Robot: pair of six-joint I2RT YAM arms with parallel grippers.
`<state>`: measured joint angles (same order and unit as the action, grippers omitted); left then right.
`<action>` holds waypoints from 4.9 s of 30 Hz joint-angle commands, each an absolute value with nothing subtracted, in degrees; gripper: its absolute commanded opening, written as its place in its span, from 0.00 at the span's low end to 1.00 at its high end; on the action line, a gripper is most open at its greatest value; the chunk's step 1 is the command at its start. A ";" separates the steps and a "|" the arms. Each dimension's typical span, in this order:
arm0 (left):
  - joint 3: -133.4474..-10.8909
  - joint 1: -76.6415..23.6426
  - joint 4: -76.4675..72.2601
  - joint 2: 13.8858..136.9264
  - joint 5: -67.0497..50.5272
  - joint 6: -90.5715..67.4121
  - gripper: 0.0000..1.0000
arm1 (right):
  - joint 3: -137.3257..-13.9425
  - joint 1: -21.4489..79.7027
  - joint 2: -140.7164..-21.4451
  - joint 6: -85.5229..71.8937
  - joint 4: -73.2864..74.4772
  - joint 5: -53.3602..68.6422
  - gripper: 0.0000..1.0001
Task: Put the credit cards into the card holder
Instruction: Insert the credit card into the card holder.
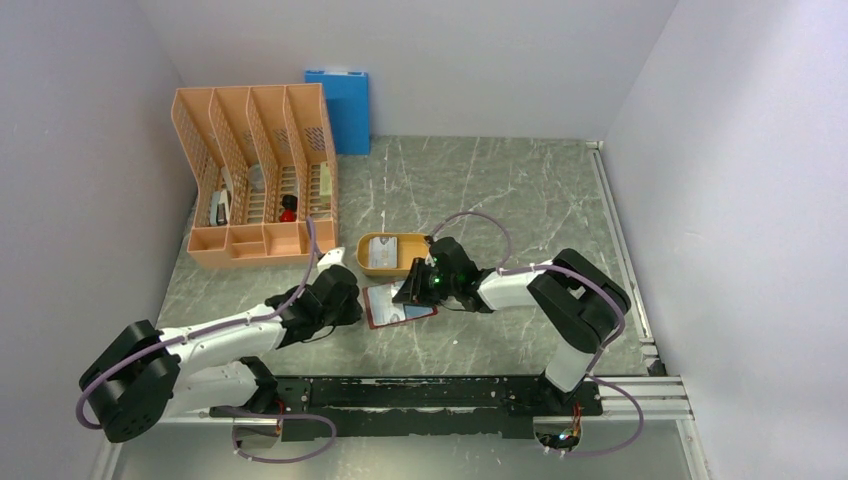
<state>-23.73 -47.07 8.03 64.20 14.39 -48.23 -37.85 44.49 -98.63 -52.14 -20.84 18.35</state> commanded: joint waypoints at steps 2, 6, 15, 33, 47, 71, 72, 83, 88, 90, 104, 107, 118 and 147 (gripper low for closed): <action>-26.78 -46.75 5.78 65.33 15.55 -47.25 0.10 | -37.45 44.99 -98.06 -50.02 -15.69 15.56 0.26; -27.34 -46.75 4.60 65.08 15.54 -47.12 0.11 | -37.32 45.07 -98.42 -49.82 -15.73 15.64 0.12; -28.94 -46.71 2.17 71.08 15.29 -46.44 0.12 | -38.77 45.94 -99.36 -48.75 -15.32 16.08 0.03; -28.17 -46.73 1.30 74.77 14.24 -46.26 0.10 | -41.92 47.02 -102.65 -47.45 -15.29 18.20 0.00; -28.56 -46.67 5.85 69.38 17.40 -46.41 0.11 | -41.09 47.02 -94.06 -45.43 -9.08 13.11 0.31; -25.98 -46.58 4.44 70.60 15.82 -47.06 0.10 | -40.18 48.14 -92.58 -41.08 -2.60 16.48 0.20; -25.89 -46.56 4.33 70.72 15.58 -47.07 0.10 | -40.35 48.23 -92.82 -41.13 -2.80 16.66 0.19; -23.92 -46.58 2.24 71.00 13.45 -47.81 0.10 | -41.96 48.94 -95.55 -41.63 -4.02 17.80 0.16; -23.59 -46.58 1.30 71.65 12.47 -47.74 0.10 | -42.43 49.04 -96.44 -41.90 -4.54 18.06 0.15; -23.53 -46.58 1.00 71.82 12.03 -47.75 0.10 | -42.65 49.21 -96.66 -41.94 -4.78 18.18 0.14; -23.30 -46.67 0.44 72.87 10.04 -47.56 0.09 | -44.27 50.01 -97.84 -42.38 -6.71 18.05 0.05; -23.38 -46.67 0.44 72.91 9.95 -47.50 0.09 | -44.09 49.99 -97.48 -42.56 -7.55 17.43 0.05; -23.31 -46.61 3.27 69.98 12.58 -47.82 0.09 | -43.92 50.01 -94.17 -41.17 -4.29 13.94 0.10; -23.63 -46.58 -2.50 72.48 6.16 -46.12 0.21 | -41.78 54.17 -89.18 -35.06 -2.11 8.68 0.25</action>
